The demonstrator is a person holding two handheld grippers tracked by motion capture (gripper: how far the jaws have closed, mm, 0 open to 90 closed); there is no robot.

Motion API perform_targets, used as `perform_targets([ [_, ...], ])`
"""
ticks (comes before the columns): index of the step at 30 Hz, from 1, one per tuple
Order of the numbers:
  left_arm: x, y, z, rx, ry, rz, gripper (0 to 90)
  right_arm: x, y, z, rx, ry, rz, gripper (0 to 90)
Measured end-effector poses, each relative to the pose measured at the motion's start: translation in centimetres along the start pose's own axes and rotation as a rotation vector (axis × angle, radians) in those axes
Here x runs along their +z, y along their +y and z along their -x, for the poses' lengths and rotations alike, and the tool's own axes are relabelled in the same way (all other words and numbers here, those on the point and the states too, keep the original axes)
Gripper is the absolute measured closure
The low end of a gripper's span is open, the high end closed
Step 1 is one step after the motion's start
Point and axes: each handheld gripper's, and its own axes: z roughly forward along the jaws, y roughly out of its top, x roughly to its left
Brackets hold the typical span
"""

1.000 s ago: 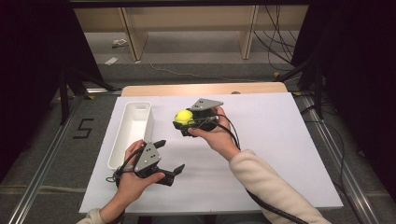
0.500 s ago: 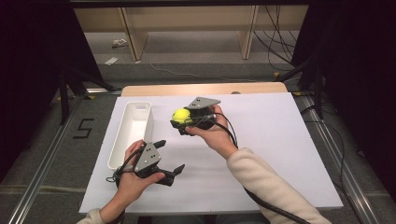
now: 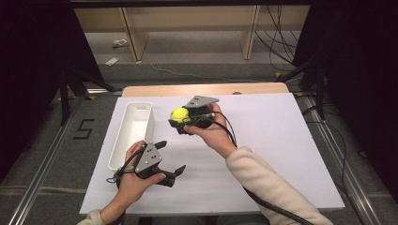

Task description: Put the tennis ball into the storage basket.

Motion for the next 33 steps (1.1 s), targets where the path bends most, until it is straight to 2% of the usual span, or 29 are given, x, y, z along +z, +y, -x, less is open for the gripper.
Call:
perform_targets([
  [7, 0.0, 0.0, 0.0, -0.003, -0.001, -0.001, 0.0, 0.2, 0.2, -0.2, -0.004, 0.004, 0.0, 26.8],
  [8, -0.3, 0.8, -1.8, 0.265, 0.122, 0.007, 0.0, 0.2, 0.2, -0.2, -0.005, 0.004, 0.0, 26.8],
  [9, -0.1, 0.9, -2.0, 0.299, 0.027, -0.002, 0.0, 0.3, 0.3, -0.2, -0.004, 0.004, 0.001, 26.8],
  [10, -0.1, 0.9, -2.0, 0.3, 0.025, -0.002, 0.0, 0.3, 0.3, -0.2, -0.004, 0.005, 0.002, 26.8],
  [16, -0.1, 0.9, -1.9, 0.296, 0.025, -0.001, 0.0, 0.5, 0.5, -0.4, -0.006, 0.006, 0.002, 26.8],
  [17, 0.0, 0.6, -1.3, 0.202, -0.009, -0.005, 0.0, 0.5, 0.5, -0.4, -0.008, 0.006, 0.002, 26.8],
  [18, 0.0, 0.0, 0.1, -0.008, -0.012, -0.003, 0.0, 0.5, 0.5, -0.4, -0.006, 0.007, 0.002, 26.8],
  [33, 0.0, 0.0, 0.1, -0.006, -0.012, -0.003, 0.0, 0.9, 1.0, -0.8, -0.017, 0.016, 0.001, 26.8],
])
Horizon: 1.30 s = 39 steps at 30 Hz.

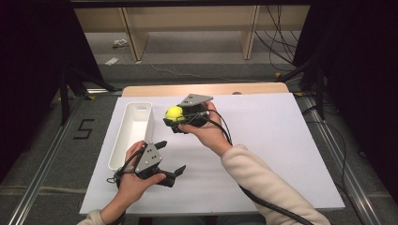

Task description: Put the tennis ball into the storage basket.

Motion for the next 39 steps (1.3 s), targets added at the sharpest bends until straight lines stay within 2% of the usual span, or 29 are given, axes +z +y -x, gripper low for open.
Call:
perform_targets([
  [39, 0.0, 0.0, 0.1, 0.0, -0.004, 0.001, 0.0, 1.7, 1.1, -1.3, -0.017, 0.026, 0.001, 26.8],
])
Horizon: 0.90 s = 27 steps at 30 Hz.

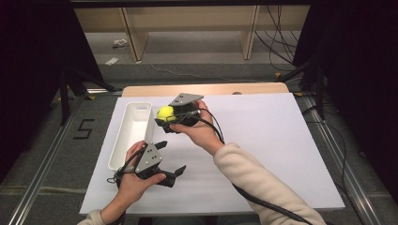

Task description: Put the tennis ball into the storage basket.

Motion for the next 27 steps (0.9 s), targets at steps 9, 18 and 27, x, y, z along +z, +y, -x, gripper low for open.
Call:
perform_targets([
  [9, 0.02, -0.01, 0.0, -0.003, -0.001, 0.0, 0.0, 0.31, 0.0, -0.18, -0.001, 0.005, -0.008, 26.8],
  [18, 0.02, -0.02, 0.01, -0.002, -0.001, -0.001, 0.0, 0.57, 0.26, -0.34, -0.003, 0.009, -0.007, 26.8],
  [27, 0.02, -0.02, 0.02, -0.003, -0.001, -0.001, 0.0, 0.89, 0.45, -0.6, -0.003, 0.014, 0.001, 26.8],
])
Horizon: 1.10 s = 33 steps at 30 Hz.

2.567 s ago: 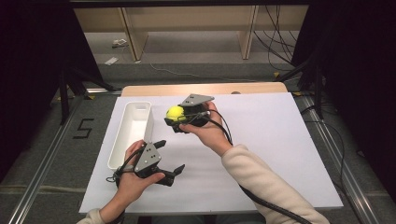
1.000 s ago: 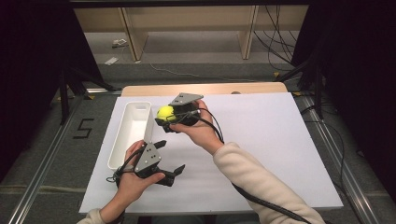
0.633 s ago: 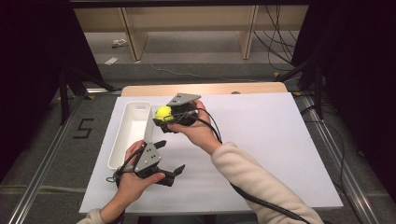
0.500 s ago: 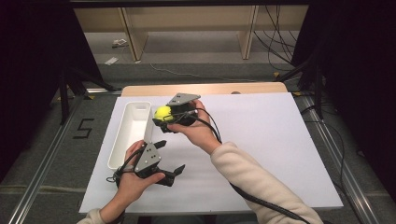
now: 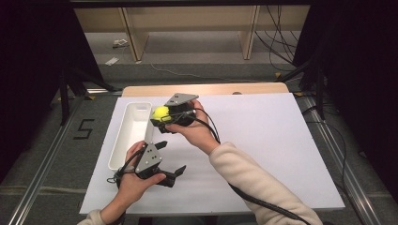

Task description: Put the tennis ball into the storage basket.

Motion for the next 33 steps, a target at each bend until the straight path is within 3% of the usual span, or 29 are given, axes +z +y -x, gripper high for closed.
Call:
perform_targets([
  [33, -0.01, 0.01, 0.0, 0.005, -0.001, -0.001, 0.0, 0.99, 0.45, -0.54, -0.001, 0.015, -0.006, 26.8],
])
